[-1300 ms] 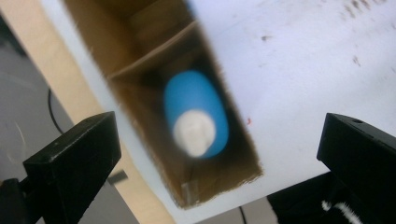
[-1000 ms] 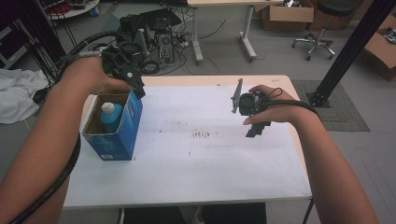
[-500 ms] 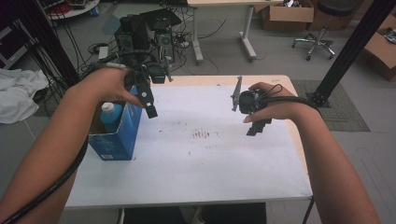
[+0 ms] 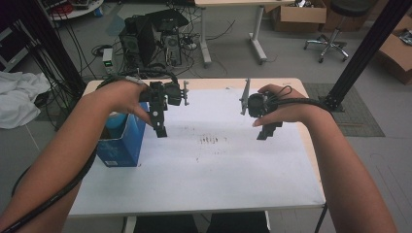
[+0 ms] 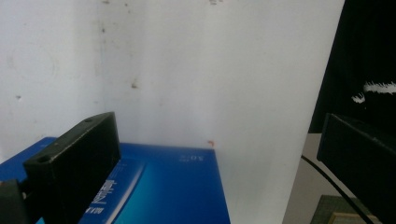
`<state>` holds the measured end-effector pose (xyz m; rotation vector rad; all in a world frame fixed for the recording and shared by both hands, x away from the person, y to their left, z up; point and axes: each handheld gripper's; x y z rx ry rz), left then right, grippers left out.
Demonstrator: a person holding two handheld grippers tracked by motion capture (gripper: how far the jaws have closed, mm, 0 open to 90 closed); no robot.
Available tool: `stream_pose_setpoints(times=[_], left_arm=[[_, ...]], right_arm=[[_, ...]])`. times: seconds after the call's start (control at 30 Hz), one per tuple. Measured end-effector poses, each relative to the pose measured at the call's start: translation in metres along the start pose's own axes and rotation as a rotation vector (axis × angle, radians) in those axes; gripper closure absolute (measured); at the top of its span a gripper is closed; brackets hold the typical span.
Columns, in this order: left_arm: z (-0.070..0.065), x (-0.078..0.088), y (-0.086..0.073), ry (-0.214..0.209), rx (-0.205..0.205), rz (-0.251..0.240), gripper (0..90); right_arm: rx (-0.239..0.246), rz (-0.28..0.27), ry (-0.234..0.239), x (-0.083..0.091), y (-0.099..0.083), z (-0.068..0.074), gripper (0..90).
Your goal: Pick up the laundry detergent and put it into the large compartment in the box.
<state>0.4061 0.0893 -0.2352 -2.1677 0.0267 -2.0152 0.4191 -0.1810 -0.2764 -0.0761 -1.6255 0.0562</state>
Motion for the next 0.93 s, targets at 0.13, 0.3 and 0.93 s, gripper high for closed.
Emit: stream_pose_setpoints(times=[0.13,0.3,0.93], left_arm=[[-0.001,-0.003,0.006,-0.003,-0.019,-0.012,0.1],[-0.004,-0.003,0.014,-0.004,-0.039,-0.007,0.1],[-0.005,0.000,0.016,0.005,-0.048,-0.024,0.1]], right_arm=[[0.006,-0.002,0.002,-0.001,0.000,-0.002,16.4],[0.005,0.004,0.006,-0.002,0.002,-0.002,16.3],[0.004,0.010,0.009,-0.006,0.003,-0.004,16.3]])
Point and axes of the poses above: each handheld gripper's, and its own axes: x roughly backward along the jaws, y roughly out of its top, z roughly to its left, and after that the axes turned 7 degrees about z, right-handed
